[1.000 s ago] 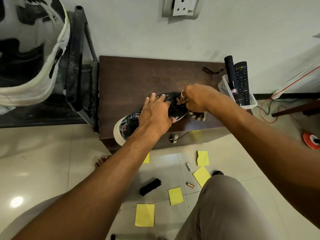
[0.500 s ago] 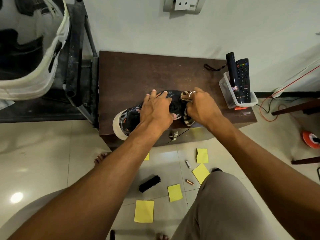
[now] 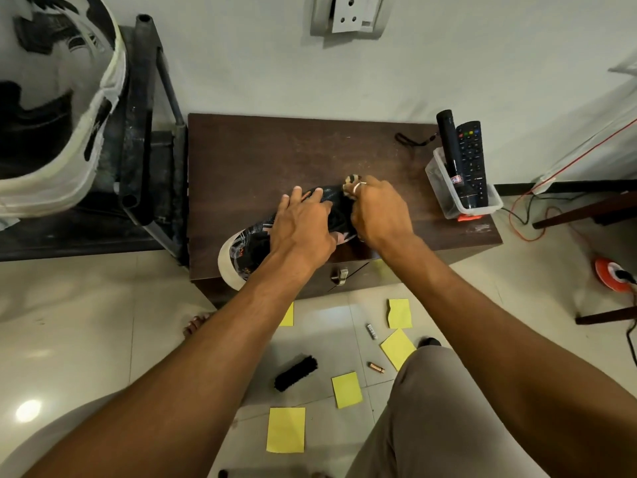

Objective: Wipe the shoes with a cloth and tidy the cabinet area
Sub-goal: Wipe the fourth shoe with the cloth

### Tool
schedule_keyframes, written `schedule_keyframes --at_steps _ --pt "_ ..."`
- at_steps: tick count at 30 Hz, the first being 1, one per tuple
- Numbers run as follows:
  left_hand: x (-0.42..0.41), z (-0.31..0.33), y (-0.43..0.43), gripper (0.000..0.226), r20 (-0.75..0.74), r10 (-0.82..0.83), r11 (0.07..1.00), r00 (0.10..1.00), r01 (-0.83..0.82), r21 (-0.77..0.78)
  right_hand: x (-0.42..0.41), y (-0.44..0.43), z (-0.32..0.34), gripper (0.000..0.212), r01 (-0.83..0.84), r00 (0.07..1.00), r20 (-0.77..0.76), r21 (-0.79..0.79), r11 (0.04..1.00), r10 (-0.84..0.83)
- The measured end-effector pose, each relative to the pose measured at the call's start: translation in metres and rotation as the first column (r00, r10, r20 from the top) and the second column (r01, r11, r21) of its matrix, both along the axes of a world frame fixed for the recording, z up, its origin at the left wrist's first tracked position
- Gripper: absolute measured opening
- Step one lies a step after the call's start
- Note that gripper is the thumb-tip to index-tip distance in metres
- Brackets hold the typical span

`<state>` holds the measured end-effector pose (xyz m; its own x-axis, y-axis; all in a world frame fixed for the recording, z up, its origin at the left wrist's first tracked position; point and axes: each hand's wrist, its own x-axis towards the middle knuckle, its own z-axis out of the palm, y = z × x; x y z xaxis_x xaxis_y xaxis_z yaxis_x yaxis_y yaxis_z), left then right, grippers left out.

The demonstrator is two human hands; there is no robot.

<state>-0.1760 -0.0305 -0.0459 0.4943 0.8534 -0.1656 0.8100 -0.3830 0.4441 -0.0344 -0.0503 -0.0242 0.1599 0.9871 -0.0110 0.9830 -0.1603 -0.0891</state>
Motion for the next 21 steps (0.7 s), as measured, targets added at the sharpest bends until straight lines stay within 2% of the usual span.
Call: schedule_keyframes --at_steps 3,5,7,9,10,12,13,15,18,21 --pt "0.001 -0.001 0.001 0.063 -0.015 0.000 1.000 1.000 0.000 0.007 -0.012 -0.003 -0.007 0.020 0.015 1.000 0.020 -0.029 0.999 -0.014" --pt "0.002 -0.001 0.002 0.065 -0.018 -0.008 1.000 1.000 0.009 0.012 -0.008 -0.004 0.000 0.022 0.021 0.991 -0.128 -0.114 0.993 -0.035" --pt "0.002 -0.002 0.001 0.067 -0.019 -0.008 1.000 1.000 0.008 0.006 0.007 -0.001 0.014 0.029 0.034 0.923 -0.367 -0.232 0.972 -0.120" --pt "0.000 -0.003 0.002 0.067 -0.010 -0.010 1.000 1.000 0.010 0.012 0.018 0.001 0.024 0.030 0.058 0.869 -0.471 -0.214 0.975 -0.155" --pt "0.000 -0.003 0.002 0.067 -0.007 -0.011 1.000 1.000 0.011 0.016 0.020 0.002 0.023 0.029 0.086 0.897 -0.421 -0.126 0.988 -0.132" --pt "0.000 -0.003 0.001 0.066 -0.011 -0.008 1.000 1.000 0.008 0.023 0.016 0.000 0.009 0.033 0.065 0.980 -0.190 0.049 0.997 -0.054" --pt "0.000 -0.004 0.001 0.067 -0.017 -0.007 1.000 1.000 0.007 0.025 0.010 -0.003 -0.001 0.036 0.017 0.996 -0.089 0.052 0.999 -0.013" --pt "0.002 -0.005 0.001 0.067 -0.024 -0.011 0.999 1.000 0.012 0.030 0.001 -0.008 -0.013 0.032 -0.023 1.000 -0.004 -0.010 1.000 0.023" --pt "0.003 -0.003 0.001 0.068 -0.034 -0.012 1.000 0.999 0.012 0.019 0.002 -0.003 -0.005 0.028 -0.012 0.999 -0.053 -0.112 0.994 0.006" --pt "0.002 -0.002 0.000 0.066 -0.029 -0.011 1.000 1.000 0.011 0.009 0.017 0.006 0.020 0.038 -0.072 0.973 -0.228 -0.353 0.933 -0.012"
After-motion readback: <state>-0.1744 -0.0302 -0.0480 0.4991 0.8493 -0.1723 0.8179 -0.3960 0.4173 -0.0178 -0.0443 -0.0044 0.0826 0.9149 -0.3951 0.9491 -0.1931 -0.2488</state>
